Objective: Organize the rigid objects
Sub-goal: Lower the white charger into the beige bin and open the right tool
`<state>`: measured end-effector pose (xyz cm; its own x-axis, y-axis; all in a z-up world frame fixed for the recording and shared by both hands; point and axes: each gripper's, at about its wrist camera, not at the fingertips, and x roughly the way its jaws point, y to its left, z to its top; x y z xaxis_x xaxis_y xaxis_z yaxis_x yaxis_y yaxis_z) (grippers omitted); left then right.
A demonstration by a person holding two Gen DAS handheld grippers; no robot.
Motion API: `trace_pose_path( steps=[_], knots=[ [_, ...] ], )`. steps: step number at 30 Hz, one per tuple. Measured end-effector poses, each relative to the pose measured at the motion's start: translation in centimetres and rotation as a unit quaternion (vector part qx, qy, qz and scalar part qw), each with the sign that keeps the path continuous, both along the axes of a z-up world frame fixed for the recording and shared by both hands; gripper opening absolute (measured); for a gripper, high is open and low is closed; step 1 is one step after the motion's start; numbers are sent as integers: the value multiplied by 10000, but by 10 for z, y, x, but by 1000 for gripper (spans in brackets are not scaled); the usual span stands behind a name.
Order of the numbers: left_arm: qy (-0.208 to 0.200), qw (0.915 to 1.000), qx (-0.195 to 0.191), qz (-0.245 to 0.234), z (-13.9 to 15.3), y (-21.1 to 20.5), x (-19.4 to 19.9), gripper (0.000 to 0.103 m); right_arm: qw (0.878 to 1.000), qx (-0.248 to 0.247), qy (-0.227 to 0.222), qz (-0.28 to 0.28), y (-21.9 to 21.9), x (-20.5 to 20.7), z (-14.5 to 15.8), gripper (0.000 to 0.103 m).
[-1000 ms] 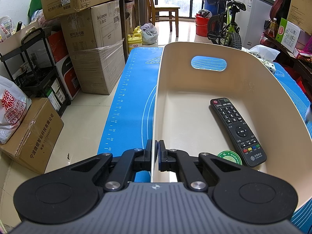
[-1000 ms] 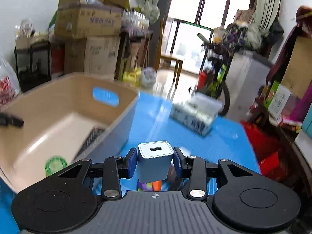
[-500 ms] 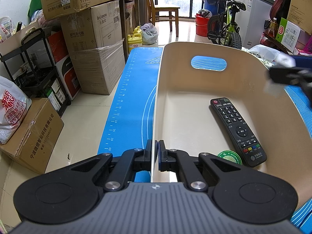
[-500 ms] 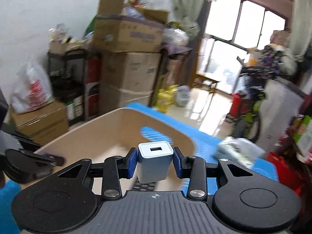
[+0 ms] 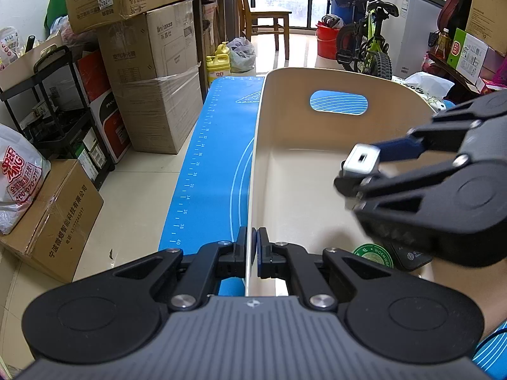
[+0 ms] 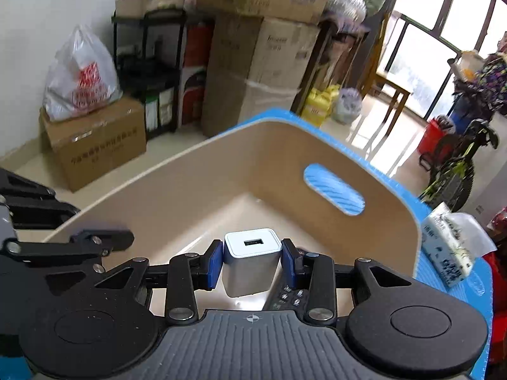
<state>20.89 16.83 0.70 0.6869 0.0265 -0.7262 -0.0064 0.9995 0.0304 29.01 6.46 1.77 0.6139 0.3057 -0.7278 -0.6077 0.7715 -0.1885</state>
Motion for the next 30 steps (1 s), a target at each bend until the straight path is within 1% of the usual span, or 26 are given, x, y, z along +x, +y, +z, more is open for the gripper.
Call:
trace_pose_path(
  steps=[6,9,12,13,19,20,21,22,24,30],
  knots=[
    [-4,10000,-2,-4,0,-1,0,5,9982,-440,374,149,13,4,-23,44],
    [-4,10000,1,-6,-1,-1,0,5,9976,-526,409,195,17,3,-24,45],
    [-12,10000,9,-14,-1,-2,0,5,9958,-675,585,223,19,5,-30,46],
    [-9,10000,13,-16,-1,-3,0,5,9957,-678,599,205,19,6,-30,48],
    [-7,10000,13,-16,-1,-3,0,5,9967,-527,605,155,13,7,-26,50],
    [-8,10000,10,-16,-1,-3,0,5,9970,-465,600,153,12,7,-24,56],
    [-10,10000,-3,-18,-1,-3,-1,5,9975,-384,575,130,9,8,-21,74],
    [-11,10000,-14,-14,-1,-3,-1,5,9982,-325,503,86,7,7,-18,81],
    [-6,10000,-3,-11,-1,-2,-1,5,9991,-352,250,13,3,3,-12,83],
    [0,10000,5,-9,-2,-1,0,5,9995,-237,-176,-107,-16,-9,10,91]
  ],
)
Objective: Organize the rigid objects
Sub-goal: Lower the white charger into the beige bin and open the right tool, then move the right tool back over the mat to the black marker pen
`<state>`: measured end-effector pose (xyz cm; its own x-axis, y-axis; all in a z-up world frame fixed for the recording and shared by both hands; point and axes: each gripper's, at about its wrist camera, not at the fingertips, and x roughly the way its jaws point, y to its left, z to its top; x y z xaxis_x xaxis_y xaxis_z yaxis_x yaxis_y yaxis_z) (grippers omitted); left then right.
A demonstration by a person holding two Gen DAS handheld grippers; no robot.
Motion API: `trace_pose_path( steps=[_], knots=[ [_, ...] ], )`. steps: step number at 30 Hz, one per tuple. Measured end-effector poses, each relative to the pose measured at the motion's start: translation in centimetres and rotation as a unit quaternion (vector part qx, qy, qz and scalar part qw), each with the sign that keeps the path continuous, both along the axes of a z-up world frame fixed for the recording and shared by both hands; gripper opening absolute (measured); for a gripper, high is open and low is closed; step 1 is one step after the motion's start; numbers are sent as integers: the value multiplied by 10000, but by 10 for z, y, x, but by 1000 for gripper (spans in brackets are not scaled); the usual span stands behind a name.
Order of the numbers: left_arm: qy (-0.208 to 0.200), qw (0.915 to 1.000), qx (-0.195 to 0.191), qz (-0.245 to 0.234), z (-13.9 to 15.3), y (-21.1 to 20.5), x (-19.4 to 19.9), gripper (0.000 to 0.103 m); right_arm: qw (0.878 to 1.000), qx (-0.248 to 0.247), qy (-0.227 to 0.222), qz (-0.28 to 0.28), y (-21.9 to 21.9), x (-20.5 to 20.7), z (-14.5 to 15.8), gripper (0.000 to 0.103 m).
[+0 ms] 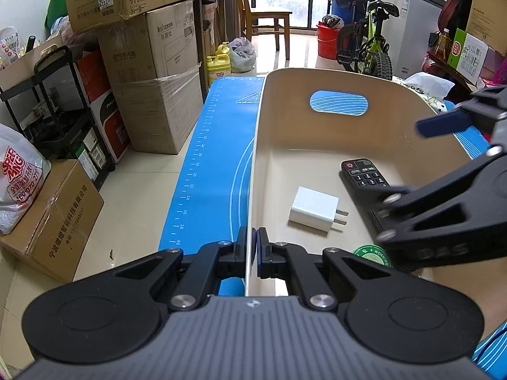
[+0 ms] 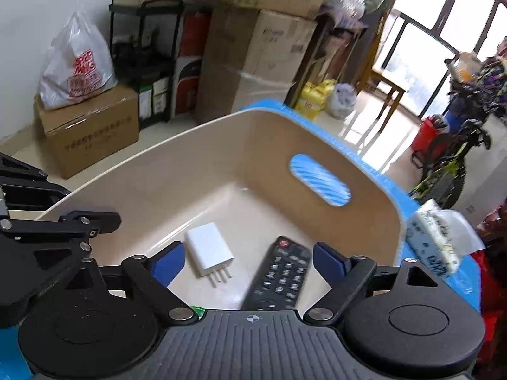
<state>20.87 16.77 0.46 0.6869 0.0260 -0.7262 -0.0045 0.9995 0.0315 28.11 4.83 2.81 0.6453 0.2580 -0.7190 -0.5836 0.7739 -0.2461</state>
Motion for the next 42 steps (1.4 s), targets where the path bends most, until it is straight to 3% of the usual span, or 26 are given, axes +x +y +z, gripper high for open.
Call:
trace_pose_path(
  steps=[13,20,32,42],
  knots=[
    [0,10000,4,0,1,0,0,5,9949,114,-810,-592,-66,-16,43,96],
    [-3,10000,39,5,0,0,-1,6,9876,302,-881,-1266,-124,-13,36,96],
    [-2,10000,50,8,0,0,0,6,9700,645,-178,-2337,-203,3,-25,94],
    [-1,10000,53,9,1,0,0,6,9628,556,372,-2617,-203,7,-65,74]
  ],
)
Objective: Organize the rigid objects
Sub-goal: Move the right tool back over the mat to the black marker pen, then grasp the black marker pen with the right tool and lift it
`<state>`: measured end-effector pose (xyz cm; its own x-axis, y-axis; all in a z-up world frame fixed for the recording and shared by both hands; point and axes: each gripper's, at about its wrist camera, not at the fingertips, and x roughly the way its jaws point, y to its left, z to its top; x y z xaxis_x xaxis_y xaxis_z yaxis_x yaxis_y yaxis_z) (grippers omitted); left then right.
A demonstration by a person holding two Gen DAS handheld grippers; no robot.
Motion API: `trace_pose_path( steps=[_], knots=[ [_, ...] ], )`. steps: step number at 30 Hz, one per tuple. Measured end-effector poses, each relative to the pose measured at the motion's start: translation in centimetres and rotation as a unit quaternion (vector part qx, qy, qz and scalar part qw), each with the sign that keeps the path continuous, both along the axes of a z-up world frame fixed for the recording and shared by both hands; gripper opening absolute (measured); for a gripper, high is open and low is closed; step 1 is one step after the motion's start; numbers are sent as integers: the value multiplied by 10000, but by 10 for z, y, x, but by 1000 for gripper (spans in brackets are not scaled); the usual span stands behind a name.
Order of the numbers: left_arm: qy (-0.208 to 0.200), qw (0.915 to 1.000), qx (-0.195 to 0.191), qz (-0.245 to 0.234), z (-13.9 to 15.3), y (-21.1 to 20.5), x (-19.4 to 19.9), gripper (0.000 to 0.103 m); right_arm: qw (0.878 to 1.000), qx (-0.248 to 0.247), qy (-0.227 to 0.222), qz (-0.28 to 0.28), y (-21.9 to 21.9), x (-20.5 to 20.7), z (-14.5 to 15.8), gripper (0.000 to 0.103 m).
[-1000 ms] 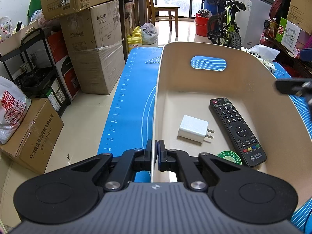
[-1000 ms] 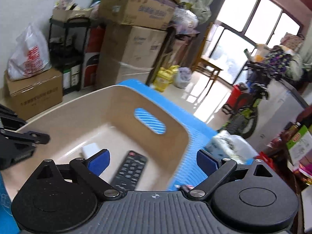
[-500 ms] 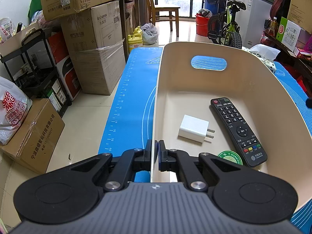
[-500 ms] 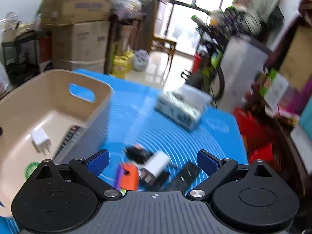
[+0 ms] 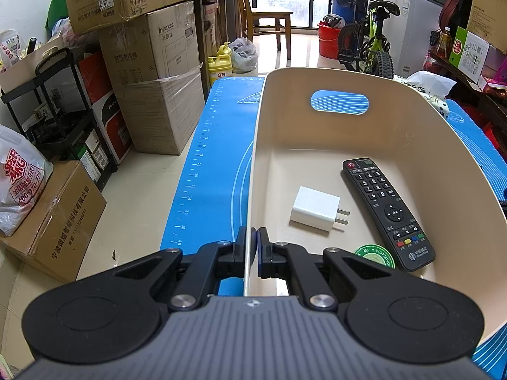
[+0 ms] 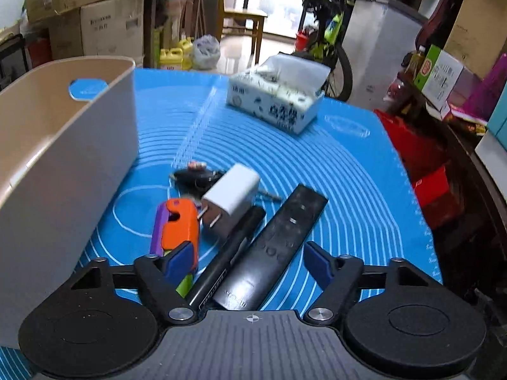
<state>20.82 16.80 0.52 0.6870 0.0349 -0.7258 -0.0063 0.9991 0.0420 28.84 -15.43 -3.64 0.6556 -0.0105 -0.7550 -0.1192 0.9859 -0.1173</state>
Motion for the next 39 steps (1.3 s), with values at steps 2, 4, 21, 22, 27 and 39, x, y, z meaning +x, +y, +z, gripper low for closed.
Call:
trace_pose_path(
  steps=[2,4,21,22,27,39],
  knots=[
    [0,10000,0,-1,0,0,0,6,10000,-10,73,-28,0,2,-5,69],
    [0,10000,2,0,0,0,0,6,9999,-48,125,-59,1,4,-8,65],
    [6,10000,1,0,1,-1,-1,6,9986,-333,356,205,28,10,-19,32],
    [7,10000,-5,-1,1,-1,-1,6,9985,-370,343,227,28,10,-19,31],
    [8,10000,-6,0,0,0,-1,6,9986,-355,303,252,23,6,-15,27],
    [8,10000,-1,0,1,0,0,6,9999,54,-113,61,-11,-10,15,23]
  ],
)
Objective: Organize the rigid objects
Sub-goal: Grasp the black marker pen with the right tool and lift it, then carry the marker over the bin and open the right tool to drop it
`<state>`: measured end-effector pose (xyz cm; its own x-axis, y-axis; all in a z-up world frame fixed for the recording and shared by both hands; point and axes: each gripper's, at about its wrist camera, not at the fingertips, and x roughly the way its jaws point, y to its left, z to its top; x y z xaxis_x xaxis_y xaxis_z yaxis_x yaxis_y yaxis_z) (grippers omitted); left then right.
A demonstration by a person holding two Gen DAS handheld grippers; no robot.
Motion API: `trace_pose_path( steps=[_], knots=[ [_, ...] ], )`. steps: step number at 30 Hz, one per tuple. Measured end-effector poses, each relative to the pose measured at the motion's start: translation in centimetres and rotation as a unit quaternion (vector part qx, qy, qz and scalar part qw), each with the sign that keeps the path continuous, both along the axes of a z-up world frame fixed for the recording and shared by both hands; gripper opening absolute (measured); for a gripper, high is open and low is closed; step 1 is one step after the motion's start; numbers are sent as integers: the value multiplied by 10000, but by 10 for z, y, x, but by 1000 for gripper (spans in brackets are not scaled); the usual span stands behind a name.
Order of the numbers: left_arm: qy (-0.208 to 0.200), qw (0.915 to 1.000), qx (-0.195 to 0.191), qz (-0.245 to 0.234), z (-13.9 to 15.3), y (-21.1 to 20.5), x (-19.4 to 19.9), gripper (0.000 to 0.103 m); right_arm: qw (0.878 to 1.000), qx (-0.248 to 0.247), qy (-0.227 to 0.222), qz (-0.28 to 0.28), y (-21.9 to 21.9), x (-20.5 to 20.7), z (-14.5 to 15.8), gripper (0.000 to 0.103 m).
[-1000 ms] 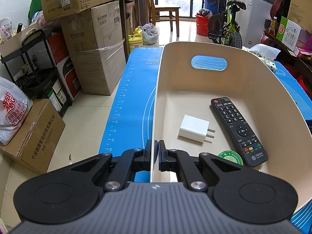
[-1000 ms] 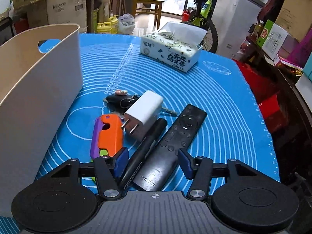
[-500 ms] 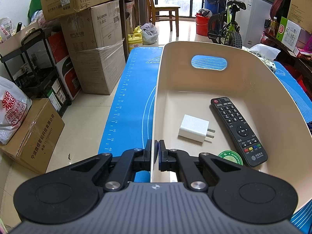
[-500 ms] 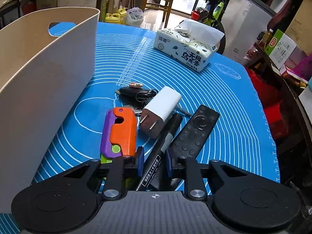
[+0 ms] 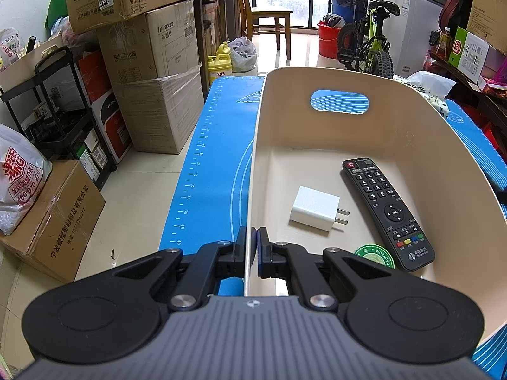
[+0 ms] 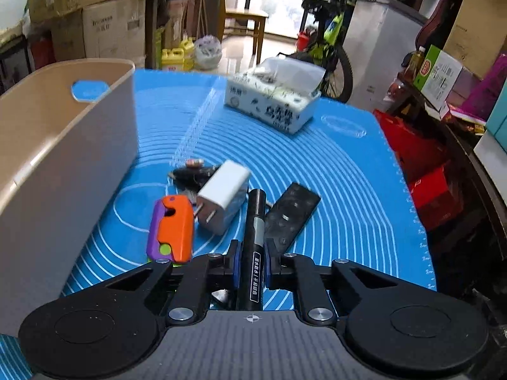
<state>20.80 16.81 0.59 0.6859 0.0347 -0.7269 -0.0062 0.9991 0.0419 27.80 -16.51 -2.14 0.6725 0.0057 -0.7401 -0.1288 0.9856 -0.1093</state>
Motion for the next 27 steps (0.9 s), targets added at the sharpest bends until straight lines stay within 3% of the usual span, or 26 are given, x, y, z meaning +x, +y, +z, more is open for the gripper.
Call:
trace_pose_path(
  steps=[9,17,27],
  knots=[
    [0,10000,-6,1,0,0,0,6,9969,281,-716,142,7,-16,52,23],
    [2,10000,-3,-1,0,0,0,6,9870,301,-1274,934,58,-30,102,23],
    [2,10000,0,0,0,0,0,6,9764,460,-1165,1757,128,-26,111,23]
  ],
)
